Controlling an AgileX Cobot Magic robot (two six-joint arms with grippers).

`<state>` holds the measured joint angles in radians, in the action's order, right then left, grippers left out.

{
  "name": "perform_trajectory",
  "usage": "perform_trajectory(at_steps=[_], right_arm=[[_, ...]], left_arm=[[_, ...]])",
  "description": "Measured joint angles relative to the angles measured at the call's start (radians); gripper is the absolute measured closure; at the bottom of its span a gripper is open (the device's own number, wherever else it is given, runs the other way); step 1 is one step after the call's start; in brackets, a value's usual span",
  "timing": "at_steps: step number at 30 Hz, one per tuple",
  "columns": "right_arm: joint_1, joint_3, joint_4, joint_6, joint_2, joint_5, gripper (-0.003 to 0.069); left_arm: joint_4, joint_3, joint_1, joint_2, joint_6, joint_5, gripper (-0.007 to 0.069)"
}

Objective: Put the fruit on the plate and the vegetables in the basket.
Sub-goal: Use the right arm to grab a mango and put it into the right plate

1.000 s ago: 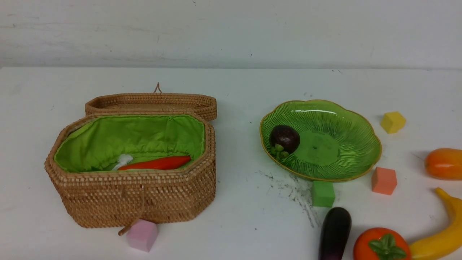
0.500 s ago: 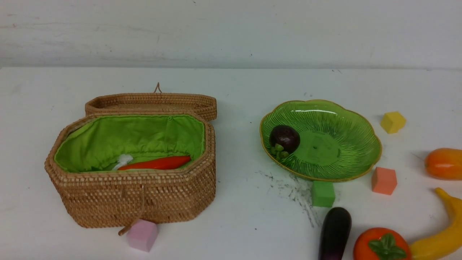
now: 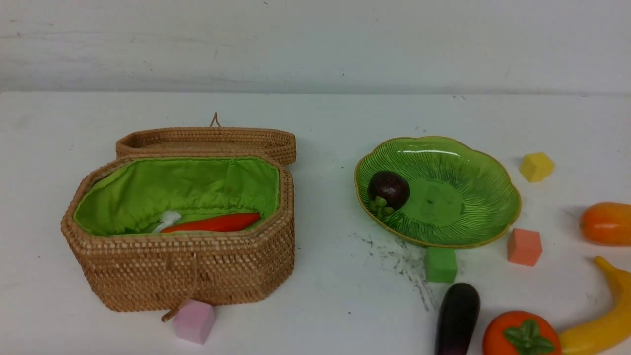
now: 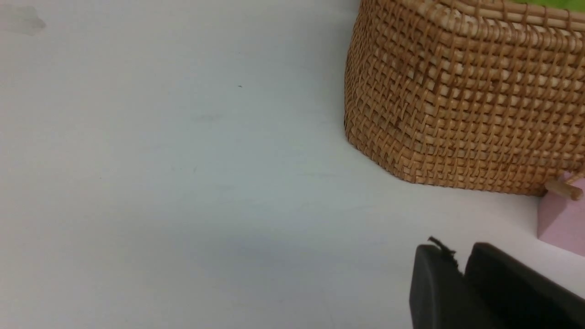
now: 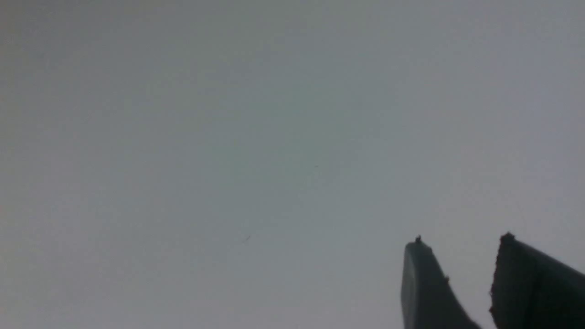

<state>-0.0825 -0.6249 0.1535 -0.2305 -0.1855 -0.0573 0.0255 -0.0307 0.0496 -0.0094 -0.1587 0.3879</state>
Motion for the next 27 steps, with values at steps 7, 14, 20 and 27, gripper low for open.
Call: perform_trajectory(at_steps=[7, 14, 20, 27], right_arm=[[0.0, -0.358, -0.137, 0.098, -0.379, -0.428, 0.0414], [-0.008, -0.317, -0.185, -0.043, -0.667, -0.612, 0.0414], [-0.094, -0.37, -0.173, -0.23, -0.905, -0.718, 0.0359], [-0.211, -0.528, -0.003, -0.277, -1.153, -0.773, 0.0145]], left_arm=[[0.0, 0.0, 0.0, 0.0, 0.0, 0.0, 0.0524], [0.0, 0.0, 0.0, 0.0, 0.0, 0.0, 0.0522], [0.0, 0.0, 0.0, 0.0, 0.0, 0.0, 0.0515], [0.0, 0.0, 0.0, 0.0, 0.0, 0.0, 0.0511]])
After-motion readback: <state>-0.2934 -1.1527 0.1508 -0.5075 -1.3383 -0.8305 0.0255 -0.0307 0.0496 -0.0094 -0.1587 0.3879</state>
